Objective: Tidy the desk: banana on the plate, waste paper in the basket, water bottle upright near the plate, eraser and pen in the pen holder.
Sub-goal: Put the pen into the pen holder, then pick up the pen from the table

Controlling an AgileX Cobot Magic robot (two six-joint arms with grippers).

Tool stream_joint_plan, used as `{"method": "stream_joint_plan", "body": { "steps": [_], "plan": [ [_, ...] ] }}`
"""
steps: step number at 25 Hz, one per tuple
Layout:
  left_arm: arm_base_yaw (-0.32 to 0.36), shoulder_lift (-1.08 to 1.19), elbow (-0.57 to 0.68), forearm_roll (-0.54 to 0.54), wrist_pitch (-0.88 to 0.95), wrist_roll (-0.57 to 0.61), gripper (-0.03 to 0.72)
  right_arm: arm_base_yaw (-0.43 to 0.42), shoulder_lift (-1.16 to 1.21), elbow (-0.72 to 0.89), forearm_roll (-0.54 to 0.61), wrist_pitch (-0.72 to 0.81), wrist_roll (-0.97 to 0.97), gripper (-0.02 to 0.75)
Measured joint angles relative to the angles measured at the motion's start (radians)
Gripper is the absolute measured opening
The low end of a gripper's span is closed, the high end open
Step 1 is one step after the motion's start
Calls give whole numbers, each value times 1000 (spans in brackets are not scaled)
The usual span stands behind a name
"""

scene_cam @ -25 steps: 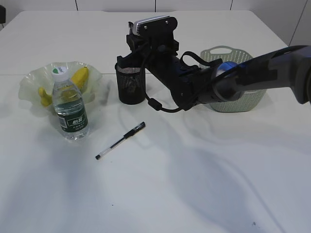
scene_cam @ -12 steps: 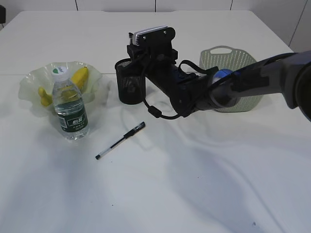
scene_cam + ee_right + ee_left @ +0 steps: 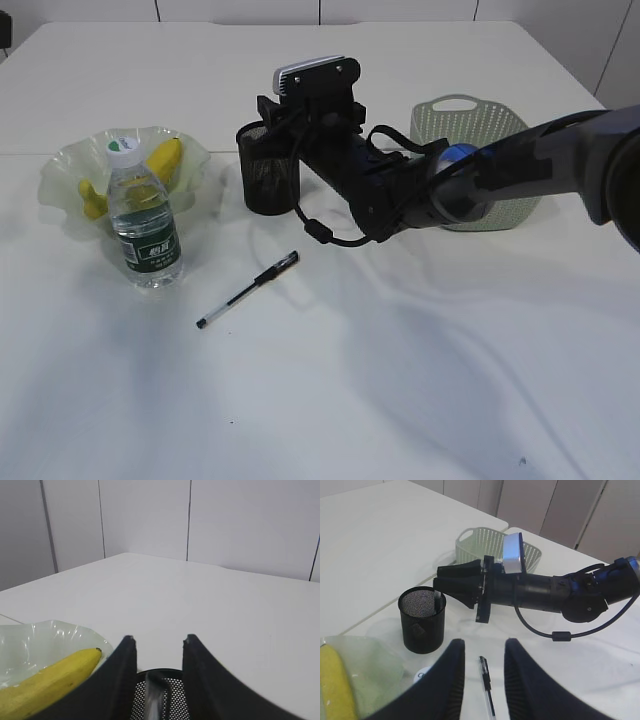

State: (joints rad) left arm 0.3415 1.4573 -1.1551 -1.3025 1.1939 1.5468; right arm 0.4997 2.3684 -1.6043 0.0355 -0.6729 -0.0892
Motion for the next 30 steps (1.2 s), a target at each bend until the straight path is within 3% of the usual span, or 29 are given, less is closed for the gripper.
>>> {"method": "stream_joint_plan", "body": {
  "steps": [23,30],
  "plan": [
    [0,0,0,-2,0,0,181,0,-103,0,32,-2,-39,265],
    [-31,0,0,-24,0,0,181,0,-193,0,121,128,-104,236]
  ]
}}
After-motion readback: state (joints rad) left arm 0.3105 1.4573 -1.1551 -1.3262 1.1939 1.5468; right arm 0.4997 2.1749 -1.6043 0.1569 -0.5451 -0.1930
